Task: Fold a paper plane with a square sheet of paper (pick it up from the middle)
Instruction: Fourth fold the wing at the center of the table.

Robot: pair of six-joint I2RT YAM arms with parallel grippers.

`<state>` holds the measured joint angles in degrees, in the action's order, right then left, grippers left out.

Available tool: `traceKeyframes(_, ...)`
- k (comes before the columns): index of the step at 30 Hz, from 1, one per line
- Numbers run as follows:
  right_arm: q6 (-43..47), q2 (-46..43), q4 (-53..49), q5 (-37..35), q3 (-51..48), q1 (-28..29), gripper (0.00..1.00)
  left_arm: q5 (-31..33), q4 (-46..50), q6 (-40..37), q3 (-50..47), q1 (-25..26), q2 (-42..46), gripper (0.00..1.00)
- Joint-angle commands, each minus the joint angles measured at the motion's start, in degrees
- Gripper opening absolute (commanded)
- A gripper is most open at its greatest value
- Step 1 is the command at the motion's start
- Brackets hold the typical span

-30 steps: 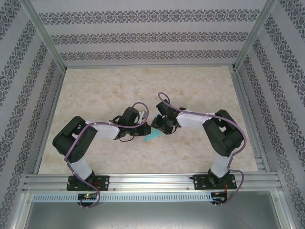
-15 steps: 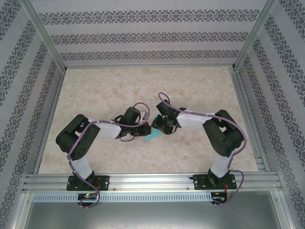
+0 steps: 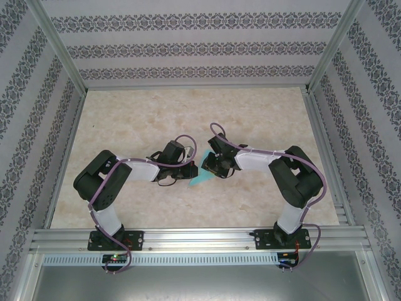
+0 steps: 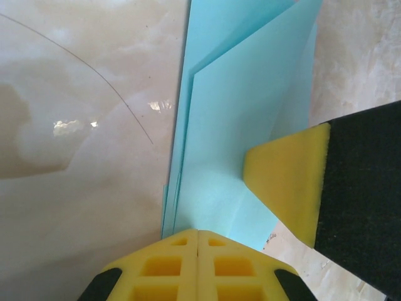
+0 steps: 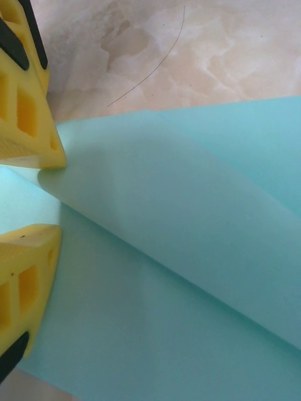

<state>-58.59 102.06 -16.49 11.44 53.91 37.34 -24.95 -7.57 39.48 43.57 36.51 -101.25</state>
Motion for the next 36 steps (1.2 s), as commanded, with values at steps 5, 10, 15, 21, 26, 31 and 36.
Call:
traceKeyframes(5, 0.8, 7.8, -8.5, -3.9, -2.3, -0.4, 0.33, 0.5, 2.8, -0.2, 1.2, 0.4, -0.8, 0.04)
traceKeyframes(10, 0.8, 9.3, -9.1, -3.3, -1.6, -0.4, 0.33, 0.3, 3.2, -0.2, 1.4, 0.4, -0.4, 0.04)
traceKeyframes(15, 1.1, 9.9, -9.4, -3.1, -1.3, -0.3, 0.32, -0.8, 2.5, -0.1, 1.3, 0.4, 0.4, 0.05)
traceKeyframes(21, 1.3, 10.5, -9.6, -3.0, -0.8, -0.2, 0.34, -1.8, 1.2, 0.5, 1.7, 0.4, 0.7, 0.06)
traceKeyframes(26, 1.6, 11.2, -9.8, -2.8, -0.4, 0.2, 0.37, -2.8, -0.3, 1.0, 2.1, 0.4, -0.1, 0.07)
traceKeyframes(31, 1.4, 11.4, -9.5, -2.7, -0.5, 0.2, 0.36, -2.9, -0.7, 1.1, 3.0, 0.4, -0.6, 0.07)
traceKeyframes(36, 0.9, 11.4, -9.2, -2.6, -0.9, 0.2, 0.36, -2.3, 0.3, 0.9, 3.5, 0.4, -1.7, 0.07)
